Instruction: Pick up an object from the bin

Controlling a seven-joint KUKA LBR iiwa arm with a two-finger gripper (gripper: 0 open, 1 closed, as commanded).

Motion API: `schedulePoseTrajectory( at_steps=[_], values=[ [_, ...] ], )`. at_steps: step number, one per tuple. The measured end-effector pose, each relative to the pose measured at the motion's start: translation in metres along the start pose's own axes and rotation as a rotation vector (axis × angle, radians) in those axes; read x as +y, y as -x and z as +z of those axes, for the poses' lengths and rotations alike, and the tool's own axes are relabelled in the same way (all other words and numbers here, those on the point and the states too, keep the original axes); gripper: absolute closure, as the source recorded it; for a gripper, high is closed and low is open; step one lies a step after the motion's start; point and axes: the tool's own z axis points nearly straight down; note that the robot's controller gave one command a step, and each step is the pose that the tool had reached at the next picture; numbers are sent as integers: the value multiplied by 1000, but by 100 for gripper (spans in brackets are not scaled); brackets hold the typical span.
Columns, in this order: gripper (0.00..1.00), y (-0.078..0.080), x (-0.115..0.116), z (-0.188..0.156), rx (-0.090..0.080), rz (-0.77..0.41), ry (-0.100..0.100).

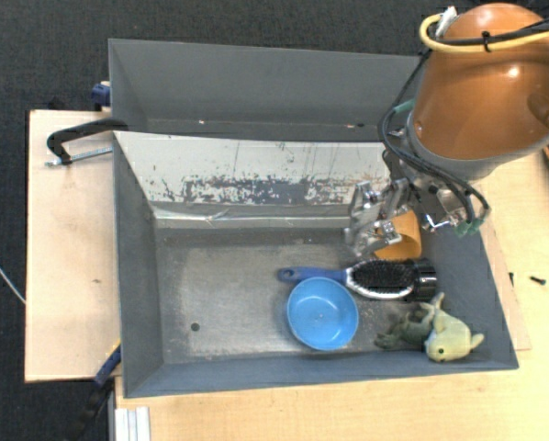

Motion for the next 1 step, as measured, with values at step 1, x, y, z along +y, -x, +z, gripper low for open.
schedulePoseTrajectory(
  at_steps=[1],
  values=[
    [0, -1, 0, 4, 9, 2, 3]
  ],
)
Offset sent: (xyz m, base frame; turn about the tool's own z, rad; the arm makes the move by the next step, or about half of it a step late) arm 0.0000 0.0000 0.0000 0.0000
